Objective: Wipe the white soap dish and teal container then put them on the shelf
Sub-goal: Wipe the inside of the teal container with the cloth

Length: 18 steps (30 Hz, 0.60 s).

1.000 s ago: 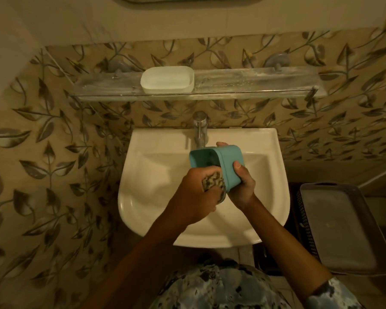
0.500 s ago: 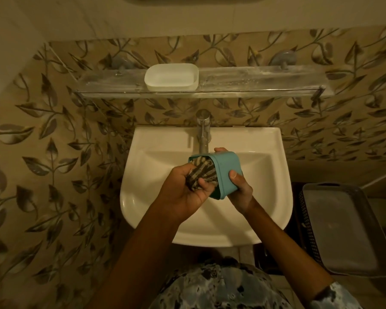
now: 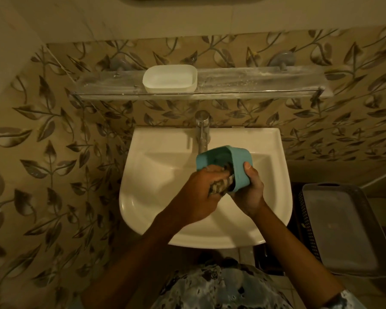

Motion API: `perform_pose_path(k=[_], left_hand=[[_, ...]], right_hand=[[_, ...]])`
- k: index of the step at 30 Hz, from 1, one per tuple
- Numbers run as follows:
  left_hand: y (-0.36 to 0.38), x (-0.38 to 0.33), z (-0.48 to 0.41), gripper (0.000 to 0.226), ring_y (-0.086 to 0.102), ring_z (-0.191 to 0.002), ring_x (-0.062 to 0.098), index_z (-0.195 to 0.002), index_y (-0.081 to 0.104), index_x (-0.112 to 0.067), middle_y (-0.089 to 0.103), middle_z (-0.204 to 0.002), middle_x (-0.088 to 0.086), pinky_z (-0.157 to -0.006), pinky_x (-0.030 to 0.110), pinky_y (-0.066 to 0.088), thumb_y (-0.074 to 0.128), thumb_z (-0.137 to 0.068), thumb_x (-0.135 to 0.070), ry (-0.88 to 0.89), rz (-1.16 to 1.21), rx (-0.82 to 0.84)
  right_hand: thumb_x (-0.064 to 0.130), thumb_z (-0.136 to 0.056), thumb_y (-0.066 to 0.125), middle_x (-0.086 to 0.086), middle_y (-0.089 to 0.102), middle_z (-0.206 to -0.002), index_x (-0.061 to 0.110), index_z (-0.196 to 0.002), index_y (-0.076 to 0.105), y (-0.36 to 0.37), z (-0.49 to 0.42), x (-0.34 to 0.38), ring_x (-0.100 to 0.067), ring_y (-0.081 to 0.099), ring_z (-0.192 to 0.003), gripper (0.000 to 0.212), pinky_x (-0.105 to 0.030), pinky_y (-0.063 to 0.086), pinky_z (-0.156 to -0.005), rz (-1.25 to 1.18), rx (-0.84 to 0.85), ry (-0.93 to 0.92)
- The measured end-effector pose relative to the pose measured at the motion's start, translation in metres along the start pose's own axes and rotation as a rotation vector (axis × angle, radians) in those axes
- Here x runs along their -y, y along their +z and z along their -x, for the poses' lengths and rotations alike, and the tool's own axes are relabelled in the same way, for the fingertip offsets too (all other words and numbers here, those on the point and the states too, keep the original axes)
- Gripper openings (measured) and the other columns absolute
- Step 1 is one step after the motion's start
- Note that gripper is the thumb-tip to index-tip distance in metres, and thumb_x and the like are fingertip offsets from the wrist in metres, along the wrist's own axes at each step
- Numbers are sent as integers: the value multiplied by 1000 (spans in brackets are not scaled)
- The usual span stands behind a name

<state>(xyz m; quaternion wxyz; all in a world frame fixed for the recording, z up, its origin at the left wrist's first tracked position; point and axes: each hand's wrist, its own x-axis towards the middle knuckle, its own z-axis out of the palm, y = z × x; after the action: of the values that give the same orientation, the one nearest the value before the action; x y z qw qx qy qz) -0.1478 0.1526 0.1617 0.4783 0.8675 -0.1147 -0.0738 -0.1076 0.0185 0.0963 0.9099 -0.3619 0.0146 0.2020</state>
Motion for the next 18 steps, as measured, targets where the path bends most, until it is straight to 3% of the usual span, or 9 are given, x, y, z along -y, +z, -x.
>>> perform_pose_path(k=[2, 4, 6, 8, 9, 12, 15, 18], left_hand=[[-5, 4, -6, 32, 64, -103, 25, -115, 63, -1, 66, -107, 7, -78, 17, 55, 59, -83, 5, -136, 96, -193], [-5, 6, -10, 23, 68, -91, 25, -104, 65, -8, 67, -91, 0, -56, 13, 53, 57, -85, 2, -335, 218, -416], [3, 3, -14, 26, 68, -90, 23, -109, 64, -7, 68, -97, 5, -63, 26, 59, 55, -86, 1, -442, 364, -475], [12, -6, -19, 31, 68, -94, 24, -113, 64, -9, 69, -104, 8, -78, 40, 59, 54, -86, 1, -475, 483, -441], [16, -11, -21, 32, 68, -95, 22, -114, 65, -11, 70, -106, 7, -82, 40, 58, 55, -86, 1, -463, 516, -411], [20, -18, -20, 39, 66, -102, 16, -121, 61, -11, 68, -114, 6, -85, 31, 56, 58, -85, 4, -339, 511, -275], [13, -16, -17, 45, 62, -108, 15, -121, 59, -5, 64, -119, 8, -88, 22, 53, 61, -79, 11, -175, 384, -101], [-2, -10, -23, 43, 57, -115, 21, -118, 60, 4, 58, -123, 15, -98, 29, 49, 66, -76, 13, -7, 230, 71]], right_hand=[[55, -56, 82, -10, 72, -102, 14, -118, 63, 1, 1, -1, -24, 69, -94, 77, -37, 58, -71, -83, 3, -32], [53, -58, 82, -10, 71, -104, 16, -116, 66, 3, 3, -2, -24, 68, -96, 71, -39, 59, -73, -108, -4, -63], [53, -54, 84, -8, 72, -104, 13, -121, 60, 7, 4, -5, -22, 68, -97, 81, -37, 59, -77, -82, -38, -60], [54, -54, 84, -3, 73, -103, 10, -127, 50, 12, 6, -11, -18, 69, -96, 92, -31, 58, -79, -22, -54, -51], [55, -55, 83, -1, 74, -102, 10, -129, 46, 12, 8, -14, -16, 69, -95, 94, -29, 57, -77, 1, -53, -52], [56, -57, 82, -1, 73, -101, 9, -128, 47, 9, 11, -13, -15, 69, -94, 92, -27, 56, -75, 8, -61, -58], [56, -57, 82, -6, 73, -99, 11, -116, 63, 5, 12, -10, -19, 69, -93, 76, -30, 57, -75, -33, -52, -66], [55, -55, 83, -10, 70, -102, 10, -116, 63, 8, 14, -10, -25, 65, -96, 78, -35, 57, -77, -87, -61, -65]])
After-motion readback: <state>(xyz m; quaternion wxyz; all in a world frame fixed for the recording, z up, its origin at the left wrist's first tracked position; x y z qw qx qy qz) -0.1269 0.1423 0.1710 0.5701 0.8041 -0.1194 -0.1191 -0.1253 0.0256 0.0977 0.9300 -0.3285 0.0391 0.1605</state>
